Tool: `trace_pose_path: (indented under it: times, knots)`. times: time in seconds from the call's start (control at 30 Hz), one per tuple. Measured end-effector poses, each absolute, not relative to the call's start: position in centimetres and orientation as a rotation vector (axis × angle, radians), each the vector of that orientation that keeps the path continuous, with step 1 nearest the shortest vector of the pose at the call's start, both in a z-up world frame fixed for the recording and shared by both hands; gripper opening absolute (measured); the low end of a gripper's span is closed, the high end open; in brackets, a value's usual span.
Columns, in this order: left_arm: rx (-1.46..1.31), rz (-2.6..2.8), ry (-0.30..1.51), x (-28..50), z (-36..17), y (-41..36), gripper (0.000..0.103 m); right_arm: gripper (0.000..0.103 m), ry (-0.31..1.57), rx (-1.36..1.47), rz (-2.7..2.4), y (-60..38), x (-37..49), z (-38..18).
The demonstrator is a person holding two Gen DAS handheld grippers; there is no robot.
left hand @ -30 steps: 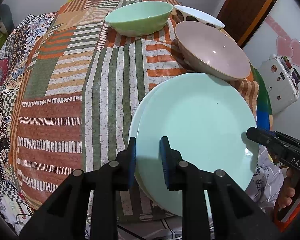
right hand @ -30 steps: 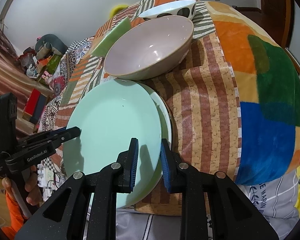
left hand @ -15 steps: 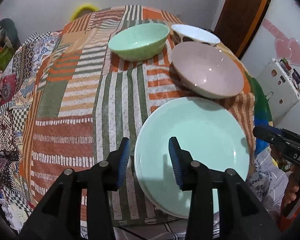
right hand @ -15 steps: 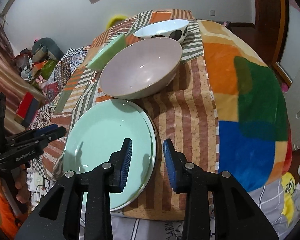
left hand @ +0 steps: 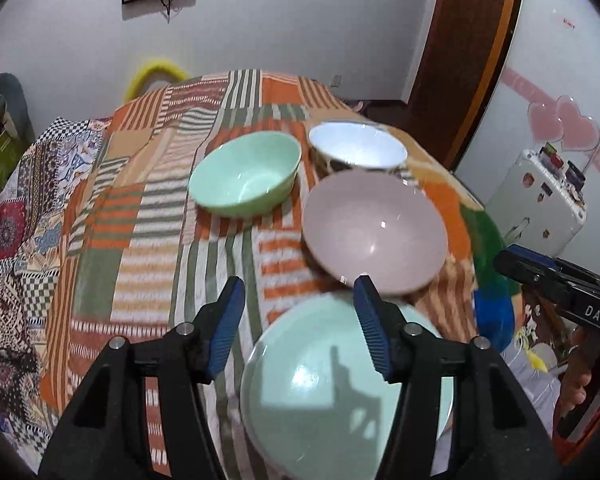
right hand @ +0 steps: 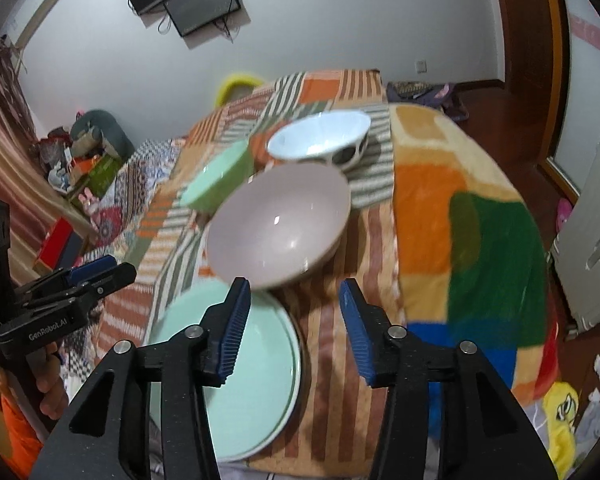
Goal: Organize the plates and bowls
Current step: 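Move both grippers to the pink bowl rim and close them, then lift the pink bowl with both grippers and carry it beside the plate stack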
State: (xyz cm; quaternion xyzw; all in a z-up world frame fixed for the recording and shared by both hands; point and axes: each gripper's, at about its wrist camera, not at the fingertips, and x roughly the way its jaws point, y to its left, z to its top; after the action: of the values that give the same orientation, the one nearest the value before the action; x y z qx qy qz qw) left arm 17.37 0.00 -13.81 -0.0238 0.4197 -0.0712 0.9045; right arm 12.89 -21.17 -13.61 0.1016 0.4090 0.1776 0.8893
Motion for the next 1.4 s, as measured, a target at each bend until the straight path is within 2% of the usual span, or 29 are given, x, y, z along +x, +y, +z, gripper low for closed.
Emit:
trace_pose_path:
  times: [0.07, 0.17, 0.87, 0.93, 1.03, 1.1, 1.17, 1.2, 1.23, 1.4]
  knots:
    - [-0.060, -0.153, 0.868, 18.4, -13.8, -0.2, 0.057, 0.051, 0.832, 0.228, 0.362, -21.4, 13.6, -13.3]
    - [-0.070, -0.160, 0.876, 20.0, -14.1, -0.5, 0.057, 0.053, 0.825, 0.242, 0.356, -21.5, 14.6, -13.4]
    - [-0.135, -0.206, 0.988, 28.3, -20.4, -1.3, 0.056, 0.053, 0.940, 0.241, 0.342, -20.6, 19.7, -17.7]
    - [-0.141, -0.207, 0.991, 28.7, -20.8, -1.3, 0.055, 0.053, 0.945, 0.233, 0.345, -20.5, 19.9, -18.0]
    - [-0.145, -0.213, 1.001, 29.2, -21.3, -1.4, 0.046, 0.053, 0.956, 0.220, 0.350, -20.3, 20.0, -18.4]
    - [-0.153, -0.218, 1.009, 29.6, -21.6, -1.4, 0.037, 0.050, 0.962, 0.226, 0.352, -20.2, 20.1, -18.6]
    - [-0.166, -0.236, 1.024, 29.8, -22.0, -1.5, 0.026, 0.035, 0.977, 0.232, 0.364, -20.1, 20.3, -18.9]
    - [-0.176, -0.251, 1.030, 29.9, -22.2, -1.5, 0.021, 0.031, 0.986, 0.238, 0.372, -20.1, 20.4, -19.1]
    - [-0.177, -0.256, 1.025, 29.8, -22.2, -1.5, 0.021, 0.025, 0.996, 0.241, 0.381, -20.1, 20.4, -19.3]
    - [-0.171, -0.258, 1.019, 29.5, -22.0, -1.6, 0.021, 0.022, 0.990, 0.209, 0.358, -20.0, 19.9, -19.1]
